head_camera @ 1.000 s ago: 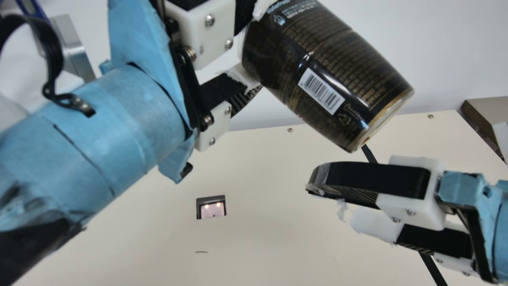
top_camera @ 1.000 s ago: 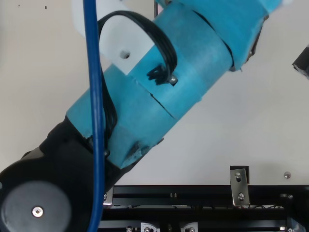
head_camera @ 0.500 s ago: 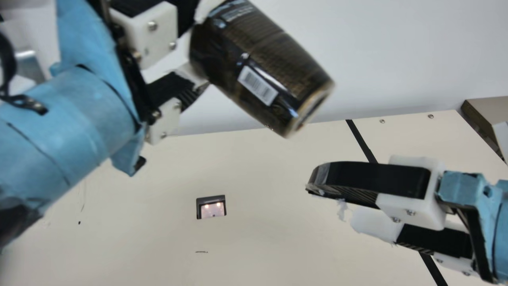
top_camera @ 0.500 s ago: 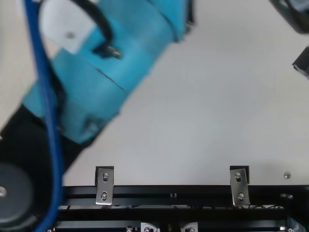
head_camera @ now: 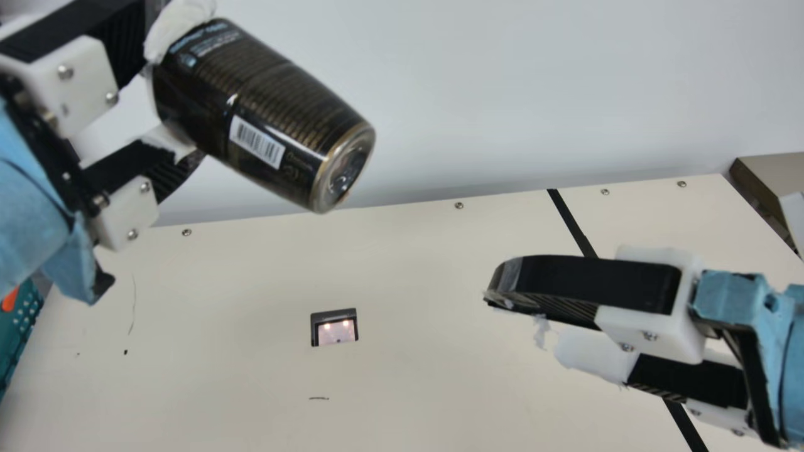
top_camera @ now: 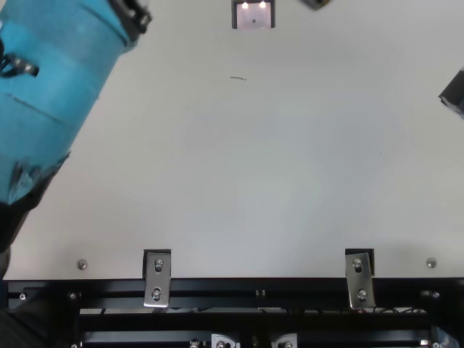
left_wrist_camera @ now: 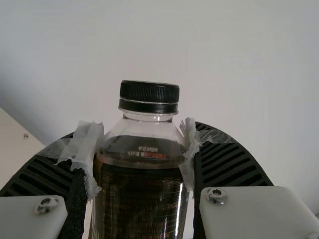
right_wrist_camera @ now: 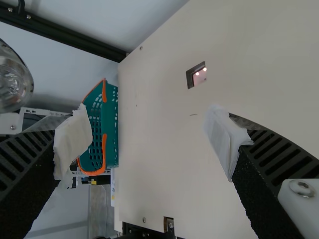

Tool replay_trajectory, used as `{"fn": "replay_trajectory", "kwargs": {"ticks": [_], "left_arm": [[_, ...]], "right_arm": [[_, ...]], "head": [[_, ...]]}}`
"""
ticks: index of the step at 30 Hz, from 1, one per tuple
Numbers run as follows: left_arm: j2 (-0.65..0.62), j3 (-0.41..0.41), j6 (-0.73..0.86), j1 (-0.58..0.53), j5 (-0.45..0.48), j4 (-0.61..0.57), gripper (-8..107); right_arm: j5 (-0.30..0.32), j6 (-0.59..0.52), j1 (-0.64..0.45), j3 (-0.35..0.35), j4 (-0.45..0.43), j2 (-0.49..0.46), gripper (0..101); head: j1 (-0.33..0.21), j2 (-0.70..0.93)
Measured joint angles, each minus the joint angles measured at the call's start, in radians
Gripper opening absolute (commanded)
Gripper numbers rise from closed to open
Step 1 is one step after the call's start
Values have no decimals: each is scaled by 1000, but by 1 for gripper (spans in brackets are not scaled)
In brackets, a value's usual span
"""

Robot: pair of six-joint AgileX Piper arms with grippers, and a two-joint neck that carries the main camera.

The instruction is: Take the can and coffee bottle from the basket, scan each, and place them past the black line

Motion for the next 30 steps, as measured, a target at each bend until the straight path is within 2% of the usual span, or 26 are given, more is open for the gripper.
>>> {"fn": "replay_trajectory", "kwargs": {"ticks": [4, 11, 24, 30], "left_arm": [[-39, 52, -55, 13, 39, 70, 10], [-96, 80, -149, 0, 90, 161, 10], [-104, 96, -199, 12, 103, 183, 10], [-104, 96, -199, 12, 103, 183, 10]], "right_arm": [[0, 0, 0, 0, 0, 0, 101], [0, 0, 0, 0, 0, 0, 101], [0, -2, 1, 0, 2, 1, 101], [-1, 57, 52, 0, 101, 4, 101]], "head": [[0, 0], [0, 5], [0, 5], [0, 0]]}}
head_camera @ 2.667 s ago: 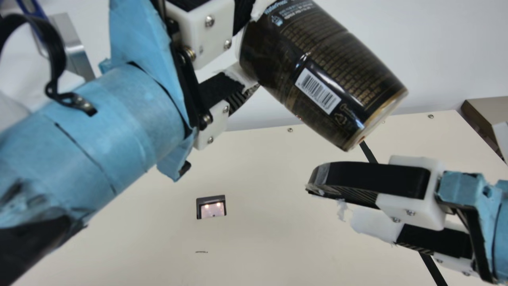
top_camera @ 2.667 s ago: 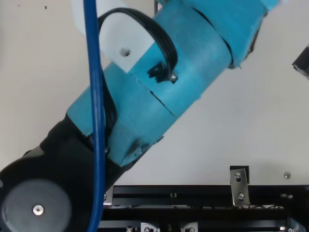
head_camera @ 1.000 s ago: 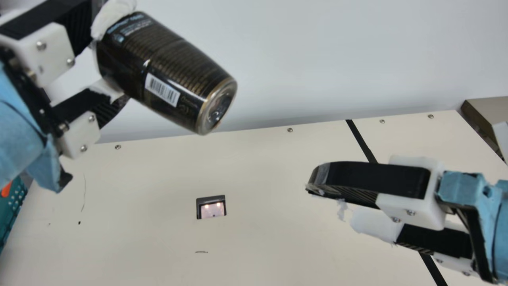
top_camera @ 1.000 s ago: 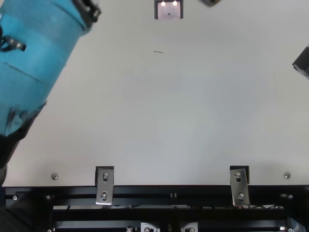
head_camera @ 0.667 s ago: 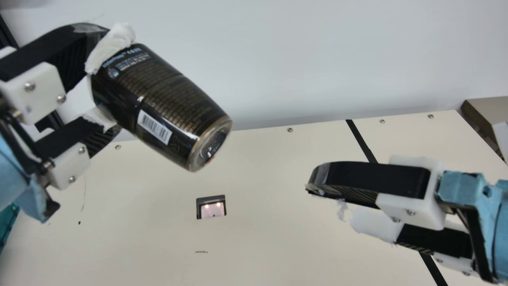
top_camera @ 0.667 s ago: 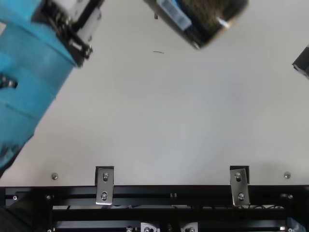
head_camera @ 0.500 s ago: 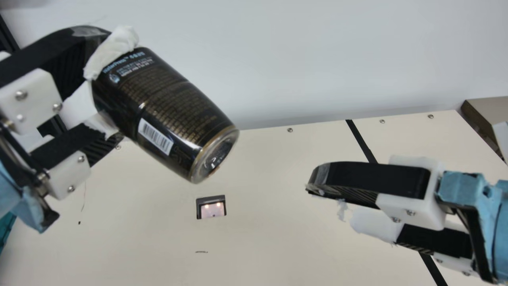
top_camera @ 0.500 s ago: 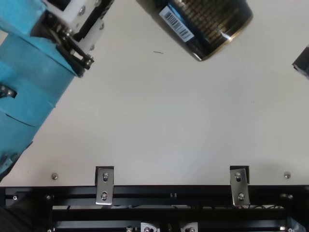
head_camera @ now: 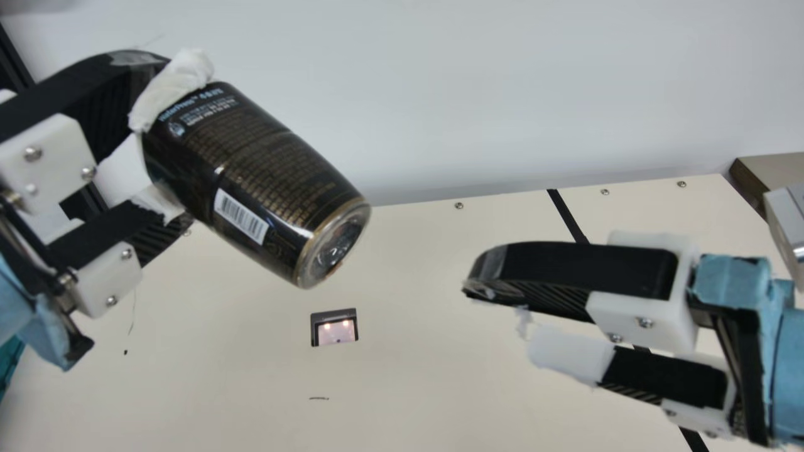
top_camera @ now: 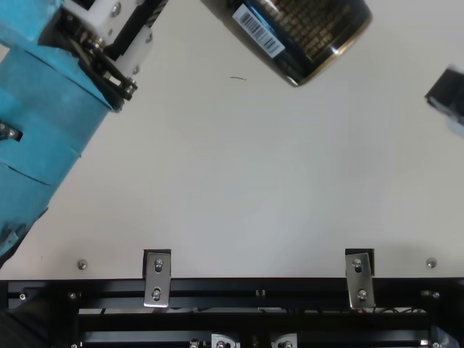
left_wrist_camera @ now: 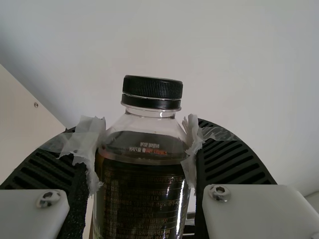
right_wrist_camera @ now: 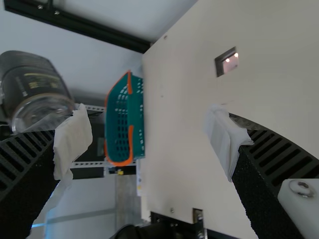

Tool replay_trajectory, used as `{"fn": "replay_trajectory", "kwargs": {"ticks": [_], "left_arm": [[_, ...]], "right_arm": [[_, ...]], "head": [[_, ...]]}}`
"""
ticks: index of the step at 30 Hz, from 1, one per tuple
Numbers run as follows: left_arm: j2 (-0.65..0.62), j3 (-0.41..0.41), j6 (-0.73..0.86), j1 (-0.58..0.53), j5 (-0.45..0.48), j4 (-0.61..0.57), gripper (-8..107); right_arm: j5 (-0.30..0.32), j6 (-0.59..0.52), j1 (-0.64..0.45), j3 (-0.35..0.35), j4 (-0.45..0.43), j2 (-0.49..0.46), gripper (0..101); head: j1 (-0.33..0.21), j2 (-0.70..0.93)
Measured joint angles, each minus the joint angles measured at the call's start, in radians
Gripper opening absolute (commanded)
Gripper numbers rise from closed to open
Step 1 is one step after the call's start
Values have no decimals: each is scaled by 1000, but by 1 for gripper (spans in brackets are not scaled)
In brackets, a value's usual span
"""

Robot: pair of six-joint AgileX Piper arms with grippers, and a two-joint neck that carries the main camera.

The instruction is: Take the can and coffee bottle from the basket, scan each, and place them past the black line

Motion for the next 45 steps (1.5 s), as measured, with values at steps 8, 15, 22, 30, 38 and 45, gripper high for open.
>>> {"fn": "replay_trajectory", "kwargs": {"ticks": [8, 15, 22, 30, 38, 45], "left_arm": [[0, 0, 0, 0, 0, 0, 10], [0, 0, 0, 0, 0, 0, 10], [0, 0, 0, 0, 0, 0, 10], [0, 0, 0, 0, 0, 0, 10], [0, 0, 0, 0, 0, 0, 10], [0, 0, 0, 0, 0, 0, 10]], "right_arm": [[0, 85, 96, -8, 157, 6, 101], [-10, 112, 136, -8, 181, 15, 101], [-15, 97, 137, -6, 194, 27, 101], [-126, 36, 233, 10, 286, 101, 101], [-267, 3, 382, 17, 374, 185, 101], [-328, -24, 446, 24, 480, 219, 101]], "head": [[0, 0], [0, 0], [0, 0], [0, 0], [0, 0], [5, 0]]}}
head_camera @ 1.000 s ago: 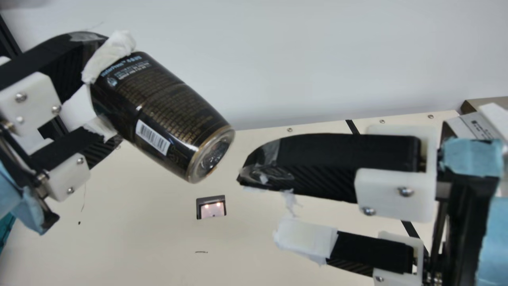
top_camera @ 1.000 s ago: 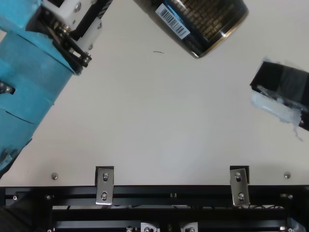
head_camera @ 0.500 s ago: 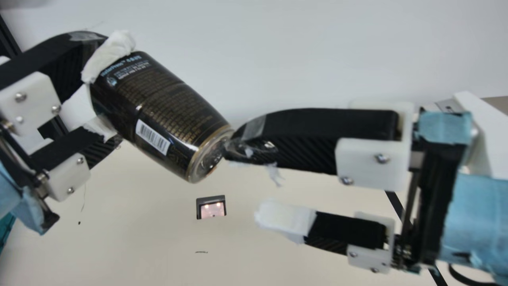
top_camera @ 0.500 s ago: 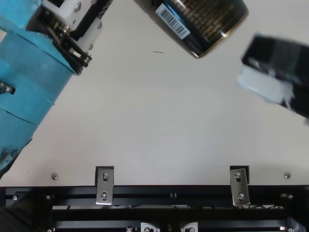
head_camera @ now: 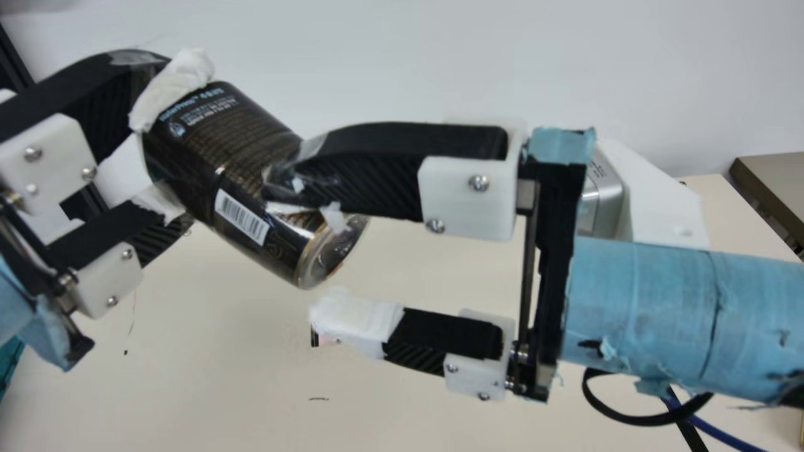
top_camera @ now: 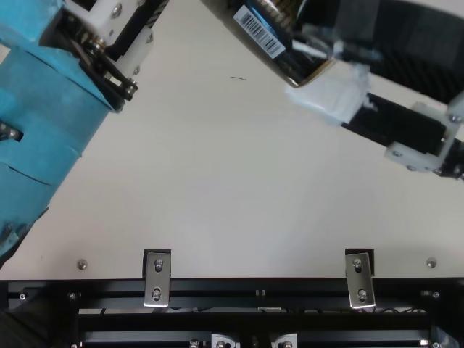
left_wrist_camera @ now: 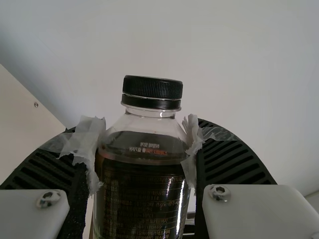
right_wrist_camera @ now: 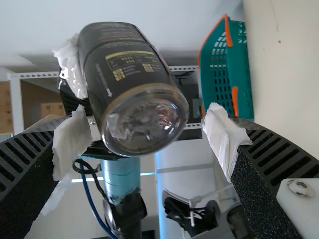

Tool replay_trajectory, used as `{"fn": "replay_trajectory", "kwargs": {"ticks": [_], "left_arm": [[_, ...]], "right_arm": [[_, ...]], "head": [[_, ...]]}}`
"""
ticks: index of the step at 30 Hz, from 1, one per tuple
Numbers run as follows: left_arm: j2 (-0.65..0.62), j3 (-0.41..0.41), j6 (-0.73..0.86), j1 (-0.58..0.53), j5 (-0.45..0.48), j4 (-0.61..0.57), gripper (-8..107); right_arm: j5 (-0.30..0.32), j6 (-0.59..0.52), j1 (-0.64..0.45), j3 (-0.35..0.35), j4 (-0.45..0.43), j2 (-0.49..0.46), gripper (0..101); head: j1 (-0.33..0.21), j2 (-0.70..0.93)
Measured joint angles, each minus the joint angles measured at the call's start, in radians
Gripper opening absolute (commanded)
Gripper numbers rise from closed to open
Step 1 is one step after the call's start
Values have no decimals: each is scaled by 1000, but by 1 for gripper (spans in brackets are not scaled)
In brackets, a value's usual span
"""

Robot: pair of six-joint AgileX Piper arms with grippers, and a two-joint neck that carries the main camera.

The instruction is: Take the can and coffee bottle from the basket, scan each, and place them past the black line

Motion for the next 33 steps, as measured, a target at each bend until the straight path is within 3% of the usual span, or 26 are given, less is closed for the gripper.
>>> {"fn": "replay_trajectory", "kwargs": {"ticks": [19, 33], "left_arm": [[0, 0, 0, 0, 0, 0, 10], [0, 0, 0, 0, 0, 0, 10]], "right_arm": [[-69, -102, 45, 46, 201, 31, 101], [-120, -197, 113, 32, 305, 74, 101]], "head": [[-5, 0], [0, 0]]}}
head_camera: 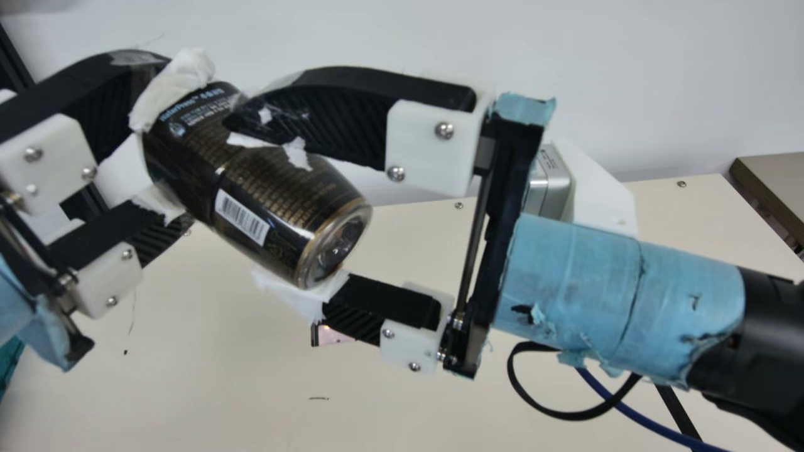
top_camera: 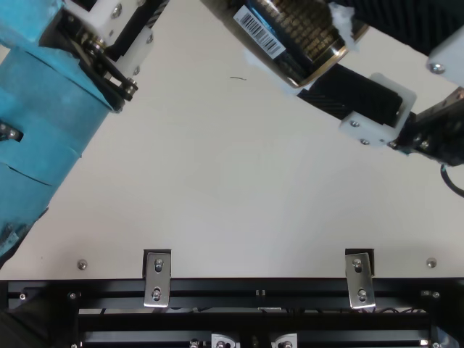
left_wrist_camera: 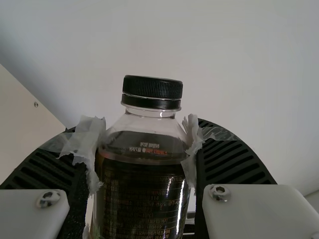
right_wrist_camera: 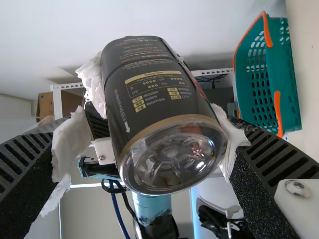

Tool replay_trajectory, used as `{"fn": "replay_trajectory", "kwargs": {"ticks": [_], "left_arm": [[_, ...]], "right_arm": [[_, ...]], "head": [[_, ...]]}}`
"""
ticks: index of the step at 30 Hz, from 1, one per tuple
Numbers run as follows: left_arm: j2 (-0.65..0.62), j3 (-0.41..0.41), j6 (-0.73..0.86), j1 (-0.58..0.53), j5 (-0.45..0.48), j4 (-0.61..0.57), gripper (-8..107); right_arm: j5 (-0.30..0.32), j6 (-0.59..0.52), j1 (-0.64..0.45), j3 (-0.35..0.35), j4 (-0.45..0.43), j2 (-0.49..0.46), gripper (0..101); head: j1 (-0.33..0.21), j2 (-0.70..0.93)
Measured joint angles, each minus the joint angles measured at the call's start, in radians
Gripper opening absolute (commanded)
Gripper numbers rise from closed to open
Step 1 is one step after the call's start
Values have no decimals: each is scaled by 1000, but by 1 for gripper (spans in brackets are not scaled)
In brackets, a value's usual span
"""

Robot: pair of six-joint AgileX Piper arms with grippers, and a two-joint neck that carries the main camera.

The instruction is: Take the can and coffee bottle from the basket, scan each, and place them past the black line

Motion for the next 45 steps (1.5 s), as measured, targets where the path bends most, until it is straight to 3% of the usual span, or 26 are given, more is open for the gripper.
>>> {"fn": "replay_trajectory", "kwargs": {"ticks": [14, 15, 16, 27, 28, 29, 30, 45], "left_arm": [[0, 0, 0, 0, 0, 0, 10], [0, 0, 0, 0, 0, 0, 10], [0, 0, 0, 0, 0, 0, 10], [0, 0, 0, 0, -11, -2, 10], [0, 0, 0, 0, -11, -2, 15], [0, 0, 0, 0, -11, -2, 72], [0, 0, 0, 0, -11, -2, 90], [0, 0, 0, 0, -4, -2, 90]], "right_arm": [[-16, 0, 14, -14, -1, 11, 101], [-16, 0, 14, -14, -1, 11, 55], [-16, 0, 14, -14, -1, 11, 0], [-14, 0, 14, -14, 0, 10, 0], [-14, 0, 14, -14, 0, 10, 0], [-14, 0, 14, -14, 0, 10, 0], [-14, 0, 14, -14, 0, 10, 0], [-17, 0, 14, -14, -1, 10, 0]], "head": [[0, 0], [0, 0], [0, 0], [-5, 0], [-5, 0], [-5, 0], [-5, 0], [-5, 0]]}}
